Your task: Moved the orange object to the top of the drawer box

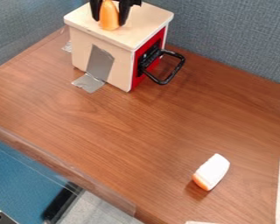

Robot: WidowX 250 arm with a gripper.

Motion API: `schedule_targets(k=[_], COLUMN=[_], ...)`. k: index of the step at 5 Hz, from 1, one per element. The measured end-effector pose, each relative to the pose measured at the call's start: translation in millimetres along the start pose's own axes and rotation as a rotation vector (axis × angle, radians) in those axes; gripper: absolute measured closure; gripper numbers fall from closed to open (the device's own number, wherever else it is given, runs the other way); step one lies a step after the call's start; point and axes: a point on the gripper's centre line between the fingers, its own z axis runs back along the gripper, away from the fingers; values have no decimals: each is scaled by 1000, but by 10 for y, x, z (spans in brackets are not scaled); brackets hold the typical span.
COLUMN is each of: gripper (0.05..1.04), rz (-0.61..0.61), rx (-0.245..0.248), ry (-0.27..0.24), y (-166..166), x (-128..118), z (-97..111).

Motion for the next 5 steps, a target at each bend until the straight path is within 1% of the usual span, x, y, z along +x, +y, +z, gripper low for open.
schedule_targets(k=[1,2,3,4,5], gripper=[108,83,83,82,82], rz=[3,-10,-30,-58,-120], rx=[-8,-18,-29,-73,-90], ry=[26,27,25,-52,-81], y=[-18,-39,-99,-219,-354], x=[-24,-25,-18,-9,-49], z=[-61,-53,21,365,490])
